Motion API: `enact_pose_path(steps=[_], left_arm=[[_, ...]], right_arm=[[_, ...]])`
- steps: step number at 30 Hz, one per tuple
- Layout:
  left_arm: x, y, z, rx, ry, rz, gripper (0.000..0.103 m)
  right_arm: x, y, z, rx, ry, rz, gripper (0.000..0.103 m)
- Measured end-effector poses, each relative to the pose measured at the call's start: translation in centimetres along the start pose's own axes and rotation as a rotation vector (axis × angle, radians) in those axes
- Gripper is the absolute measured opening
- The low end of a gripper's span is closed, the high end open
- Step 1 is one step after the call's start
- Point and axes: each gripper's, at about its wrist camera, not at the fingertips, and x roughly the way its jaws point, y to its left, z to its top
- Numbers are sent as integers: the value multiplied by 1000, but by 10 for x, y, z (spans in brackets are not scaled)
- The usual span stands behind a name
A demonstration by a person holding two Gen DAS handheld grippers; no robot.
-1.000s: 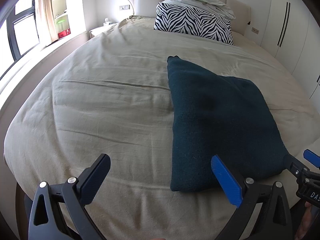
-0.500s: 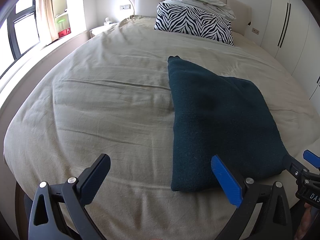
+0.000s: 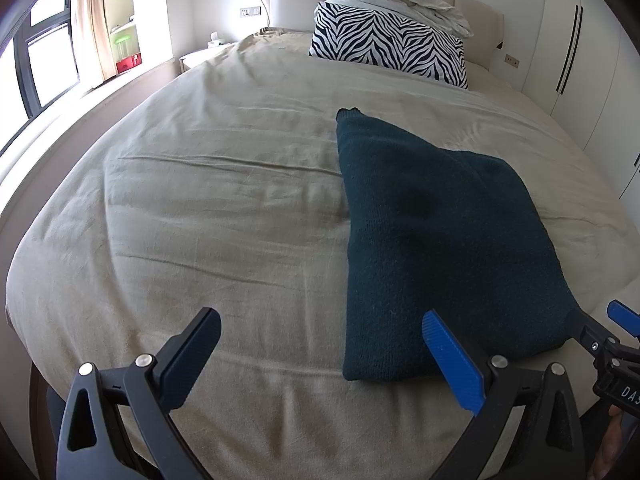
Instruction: Fold small clothes
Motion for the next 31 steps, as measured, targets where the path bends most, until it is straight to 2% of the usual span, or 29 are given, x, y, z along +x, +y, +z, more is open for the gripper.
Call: enact_pose_path(steps=[31], left_arm=[[0,0,-1,14,-4,-10,103]], right_arm=[[2,-3,-4,9,12,1,103]])
